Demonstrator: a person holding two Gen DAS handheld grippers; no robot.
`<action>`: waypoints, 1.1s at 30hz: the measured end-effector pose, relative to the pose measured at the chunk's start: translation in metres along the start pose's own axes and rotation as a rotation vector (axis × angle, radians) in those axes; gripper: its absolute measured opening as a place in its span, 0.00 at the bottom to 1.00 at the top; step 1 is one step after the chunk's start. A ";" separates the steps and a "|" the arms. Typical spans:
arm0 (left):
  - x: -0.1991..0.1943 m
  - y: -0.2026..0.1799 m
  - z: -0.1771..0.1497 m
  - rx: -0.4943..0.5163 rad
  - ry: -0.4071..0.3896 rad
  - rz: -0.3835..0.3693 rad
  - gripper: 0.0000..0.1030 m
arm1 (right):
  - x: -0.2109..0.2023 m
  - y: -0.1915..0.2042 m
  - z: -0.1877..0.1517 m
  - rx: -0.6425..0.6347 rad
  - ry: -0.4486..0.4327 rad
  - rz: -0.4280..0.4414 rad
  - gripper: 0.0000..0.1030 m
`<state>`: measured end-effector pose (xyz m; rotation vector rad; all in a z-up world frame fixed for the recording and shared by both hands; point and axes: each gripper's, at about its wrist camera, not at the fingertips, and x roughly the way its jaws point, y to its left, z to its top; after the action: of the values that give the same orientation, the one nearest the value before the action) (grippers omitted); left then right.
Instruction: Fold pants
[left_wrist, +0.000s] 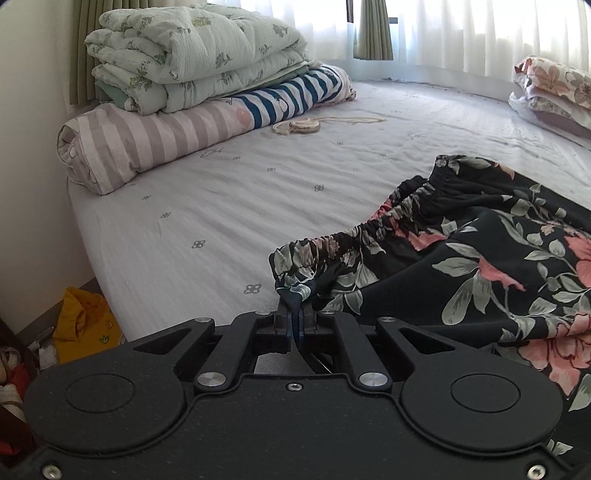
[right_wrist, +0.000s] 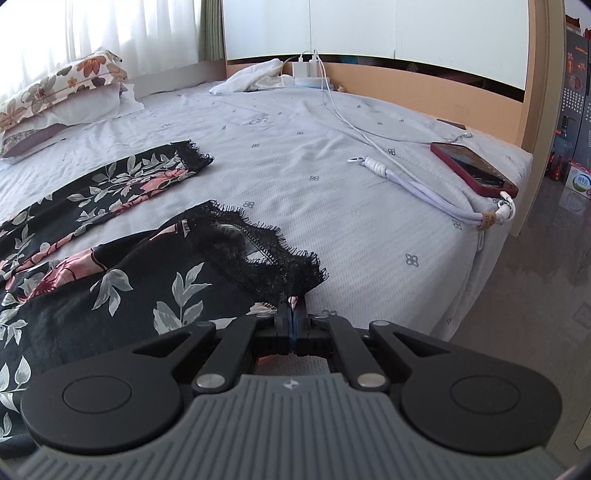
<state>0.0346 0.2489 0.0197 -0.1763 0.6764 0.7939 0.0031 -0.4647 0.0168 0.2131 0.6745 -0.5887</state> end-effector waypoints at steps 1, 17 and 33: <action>0.001 -0.001 0.000 0.003 0.002 0.006 0.07 | 0.000 0.001 0.000 -0.006 0.000 -0.002 0.02; -0.008 0.001 0.014 -0.062 -0.007 0.027 0.61 | -0.018 0.010 0.014 -0.062 -0.010 0.037 0.53; -0.052 -0.030 0.086 -0.070 -0.052 -0.246 0.96 | -0.068 0.052 0.098 -0.063 -0.085 0.244 0.88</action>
<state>0.0718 0.2303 0.1157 -0.2956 0.5659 0.5838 0.0415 -0.4282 0.1357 0.2065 0.5734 -0.3406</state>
